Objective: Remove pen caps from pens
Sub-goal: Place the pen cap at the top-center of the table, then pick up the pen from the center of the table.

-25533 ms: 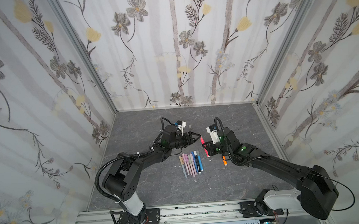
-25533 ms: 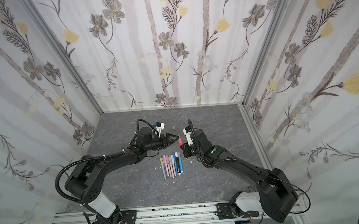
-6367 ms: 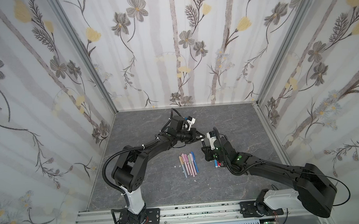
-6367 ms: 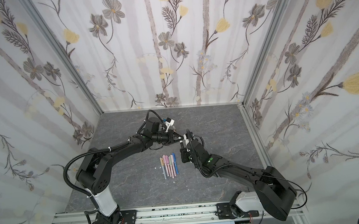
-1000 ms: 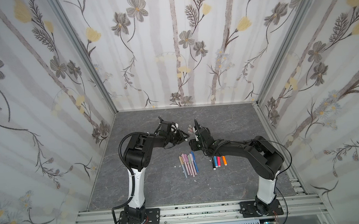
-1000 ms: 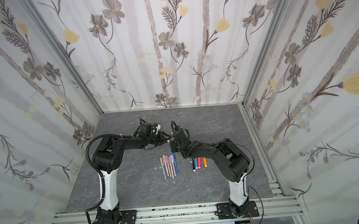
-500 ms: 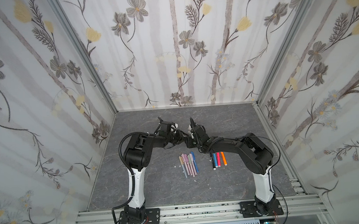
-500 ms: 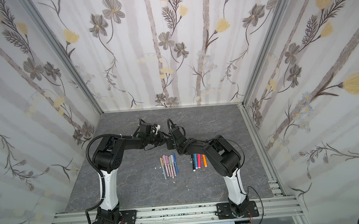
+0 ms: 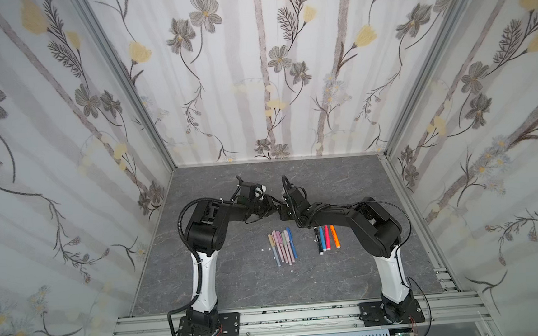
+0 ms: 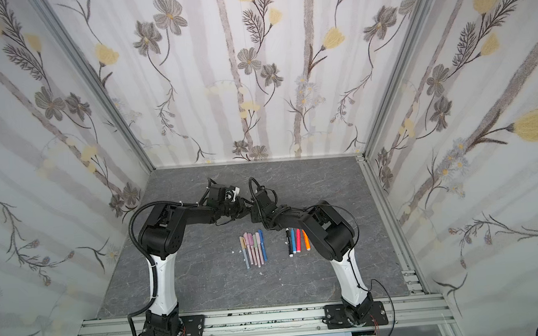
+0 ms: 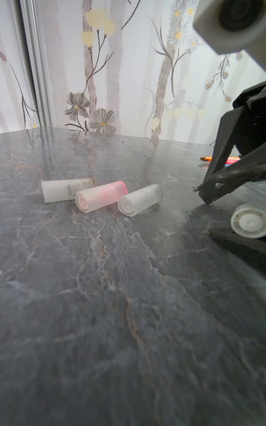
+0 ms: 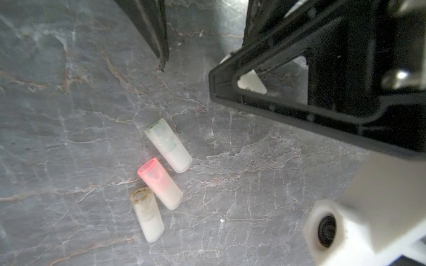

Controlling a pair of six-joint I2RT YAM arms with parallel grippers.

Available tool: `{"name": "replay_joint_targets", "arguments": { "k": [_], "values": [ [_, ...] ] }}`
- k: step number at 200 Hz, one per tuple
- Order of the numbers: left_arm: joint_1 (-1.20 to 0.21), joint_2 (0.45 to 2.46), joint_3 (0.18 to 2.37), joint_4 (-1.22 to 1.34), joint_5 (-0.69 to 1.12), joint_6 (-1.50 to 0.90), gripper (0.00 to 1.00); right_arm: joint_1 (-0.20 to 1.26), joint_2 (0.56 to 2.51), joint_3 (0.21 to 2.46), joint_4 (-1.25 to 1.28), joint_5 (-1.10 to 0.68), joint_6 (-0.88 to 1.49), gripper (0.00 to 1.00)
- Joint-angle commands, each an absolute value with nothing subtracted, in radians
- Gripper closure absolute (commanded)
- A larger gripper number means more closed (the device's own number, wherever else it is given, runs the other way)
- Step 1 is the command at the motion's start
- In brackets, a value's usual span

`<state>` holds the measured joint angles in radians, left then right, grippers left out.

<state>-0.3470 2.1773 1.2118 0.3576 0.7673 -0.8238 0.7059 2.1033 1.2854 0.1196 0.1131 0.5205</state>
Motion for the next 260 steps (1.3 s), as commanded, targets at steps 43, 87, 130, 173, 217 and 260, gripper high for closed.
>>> {"name": "replay_joint_targets", "arguments": {
  "k": [43, 87, 130, 173, 217, 260],
  "values": [
    [-0.345, 2.178, 1.206, 0.372, 0.776, -0.842, 0.64, 0.703, 2.103, 1.271, 0.1, 0.217, 0.562, 0.49],
    [-0.344, 2.17, 1.206, 0.371, 0.776, -0.845, 0.64, 0.701, 2.037, 1.216, 0.147, 0.209, 0.556, 0.49],
    [-0.325, 2.134, 1.189, 0.37, 0.775, -0.842, 0.64, 0.696, 1.833, 1.071, 0.188, 0.156, 0.503, 0.49],
    [-0.294, 2.026, 1.154, 0.319, 0.773, -0.805, 0.64, 0.707, 1.676, 1.014, -0.02, 0.085, 0.489, 0.49],
    [-0.272, 1.901, 1.114, 0.192, 0.74, -0.706, 0.64, 0.812, 1.637, 0.998, -0.244, 0.09, 0.538, 0.51],
    [-0.256, 1.813, 1.049, 0.115, 0.703, -0.633, 0.64, 0.928, 1.662, 0.969, -0.296, 0.122, 0.621, 0.52]
  ]
}}
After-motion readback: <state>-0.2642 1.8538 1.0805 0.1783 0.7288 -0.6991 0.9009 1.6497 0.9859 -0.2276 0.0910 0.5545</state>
